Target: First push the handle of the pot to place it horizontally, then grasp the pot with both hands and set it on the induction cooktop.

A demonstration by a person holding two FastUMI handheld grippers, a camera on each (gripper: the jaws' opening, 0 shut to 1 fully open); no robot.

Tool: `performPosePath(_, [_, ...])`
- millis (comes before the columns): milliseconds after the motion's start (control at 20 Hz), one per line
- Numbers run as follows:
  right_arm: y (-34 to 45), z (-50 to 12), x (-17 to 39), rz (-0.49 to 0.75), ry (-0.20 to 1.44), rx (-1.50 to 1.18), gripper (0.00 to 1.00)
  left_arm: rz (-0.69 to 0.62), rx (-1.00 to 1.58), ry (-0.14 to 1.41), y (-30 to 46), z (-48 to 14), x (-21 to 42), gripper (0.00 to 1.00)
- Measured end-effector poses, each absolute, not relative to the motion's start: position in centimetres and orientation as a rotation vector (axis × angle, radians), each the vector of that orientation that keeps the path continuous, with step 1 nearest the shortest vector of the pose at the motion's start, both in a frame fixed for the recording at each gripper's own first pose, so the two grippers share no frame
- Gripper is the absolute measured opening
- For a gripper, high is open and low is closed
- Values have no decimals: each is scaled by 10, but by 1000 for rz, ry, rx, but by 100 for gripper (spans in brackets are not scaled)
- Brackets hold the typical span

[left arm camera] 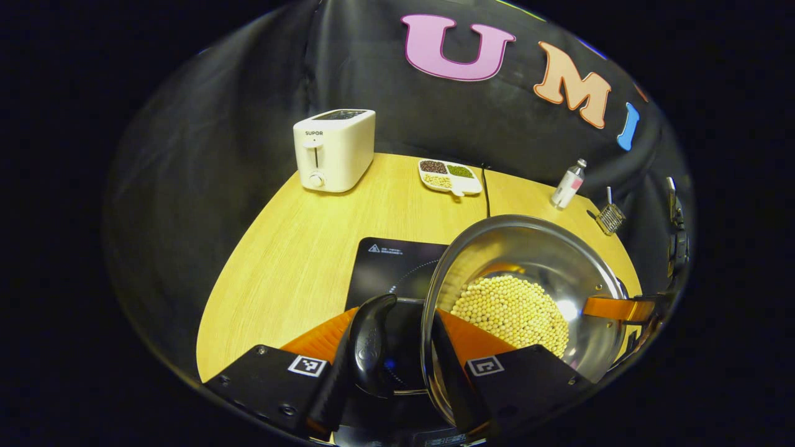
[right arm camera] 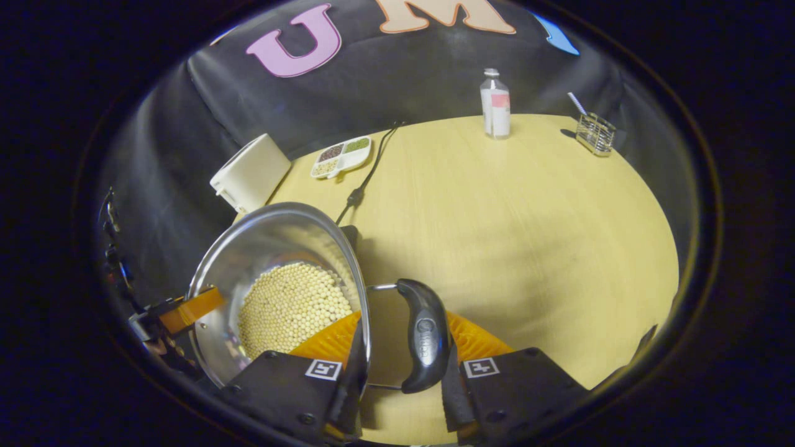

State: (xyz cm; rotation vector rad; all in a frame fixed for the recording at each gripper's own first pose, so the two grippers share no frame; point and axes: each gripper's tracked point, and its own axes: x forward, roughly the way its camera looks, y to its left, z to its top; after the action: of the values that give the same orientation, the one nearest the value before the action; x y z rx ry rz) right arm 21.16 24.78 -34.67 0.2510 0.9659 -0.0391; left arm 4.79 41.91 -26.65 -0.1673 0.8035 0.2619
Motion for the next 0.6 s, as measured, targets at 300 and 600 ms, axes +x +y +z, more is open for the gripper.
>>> performPosePath(300, [273,-351,221,-39,966,268,50,266,-164,806,445,-266,49,67])
performPosePath(600, [285,-351,226,-54,951,285,50,241,-183,797,456,-269,50,68])
